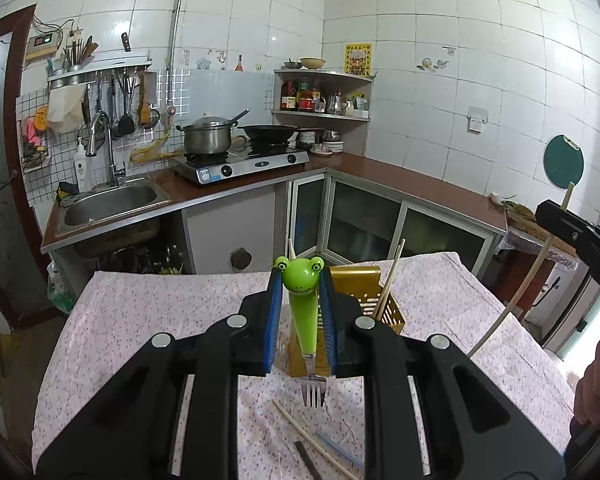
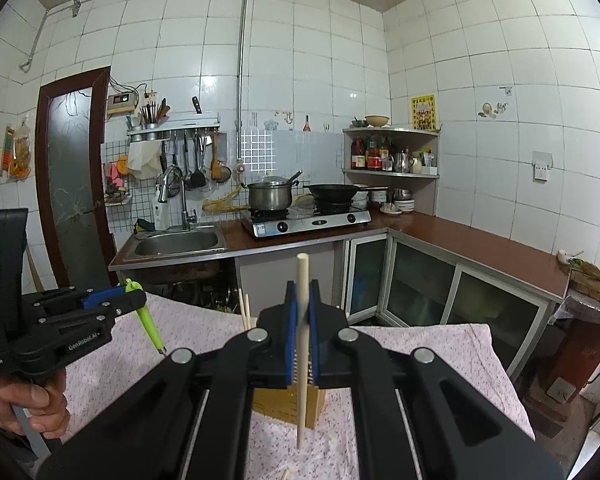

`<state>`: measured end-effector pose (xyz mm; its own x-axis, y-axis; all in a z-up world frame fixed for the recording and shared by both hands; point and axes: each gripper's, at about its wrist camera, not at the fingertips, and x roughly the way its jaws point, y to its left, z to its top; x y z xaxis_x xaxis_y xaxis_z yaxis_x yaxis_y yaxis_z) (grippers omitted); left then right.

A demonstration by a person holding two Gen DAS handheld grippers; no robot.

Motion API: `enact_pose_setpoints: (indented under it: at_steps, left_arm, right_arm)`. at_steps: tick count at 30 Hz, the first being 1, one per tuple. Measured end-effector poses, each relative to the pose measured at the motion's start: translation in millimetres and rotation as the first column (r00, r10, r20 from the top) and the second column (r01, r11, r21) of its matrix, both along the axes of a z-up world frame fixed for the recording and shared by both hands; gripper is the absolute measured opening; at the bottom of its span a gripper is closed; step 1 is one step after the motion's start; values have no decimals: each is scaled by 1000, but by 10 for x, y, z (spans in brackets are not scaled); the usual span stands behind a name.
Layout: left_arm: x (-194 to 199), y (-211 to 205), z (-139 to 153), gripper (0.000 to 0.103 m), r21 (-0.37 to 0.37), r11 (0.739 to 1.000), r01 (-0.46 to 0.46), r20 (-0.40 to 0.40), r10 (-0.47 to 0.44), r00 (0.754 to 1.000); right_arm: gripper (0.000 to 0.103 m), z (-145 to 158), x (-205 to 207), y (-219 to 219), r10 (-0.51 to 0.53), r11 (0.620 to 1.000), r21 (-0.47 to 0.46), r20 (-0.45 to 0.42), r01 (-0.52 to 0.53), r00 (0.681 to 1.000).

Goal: Organize utensils
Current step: 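Carry the fork and chopstick up and lower them into the yellow caddy, then open both tools, leaving the fork and chopstick in the caddy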

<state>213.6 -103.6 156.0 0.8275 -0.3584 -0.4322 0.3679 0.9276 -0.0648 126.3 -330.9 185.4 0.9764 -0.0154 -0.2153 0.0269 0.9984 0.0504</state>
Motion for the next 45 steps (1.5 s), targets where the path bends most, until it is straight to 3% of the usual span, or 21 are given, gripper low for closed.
enact_pose_setpoints:
  at_steps: [11, 19, 33, 43, 44, 45]
  left_arm:
    - [365, -208, 210, 17, -13, 1000, 14, 29, -14, 999]
    - [743, -396, 223, 17, -12, 1000, 22, 36, -21, 999]
    - [1187, -545, -36, 17, -17, 1000, 19, -5, -19, 1000]
    - [1345, -545, -268, 18, -6, 1000, 3, -74, -3, 997]
    - [1374, -554, -310, 20, 6, 1000, 0, -89, 0, 996]
    - [1407, -553, -355, 30, 17, 1000, -9, -103, 10, 995]
  right_arm:
    - [6, 241, 405, -49, -2, 1000, 8, 29, 2, 1000]
    - [6, 243, 766, -61, -8, 1000, 2, 20, 8, 1000]
    - [6, -46, 1360, -165, -13, 1000, 22, -36, 13, 999]
    - [6, -336, 1567, -223, -10, 999, 53, -97, 15, 995]
    - [7, -397, 1607, -230, -15, 999, 45, -117, 21, 993]
    - [7, -461, 1653, -249, -30, 999, 37, -138, 35, 990]
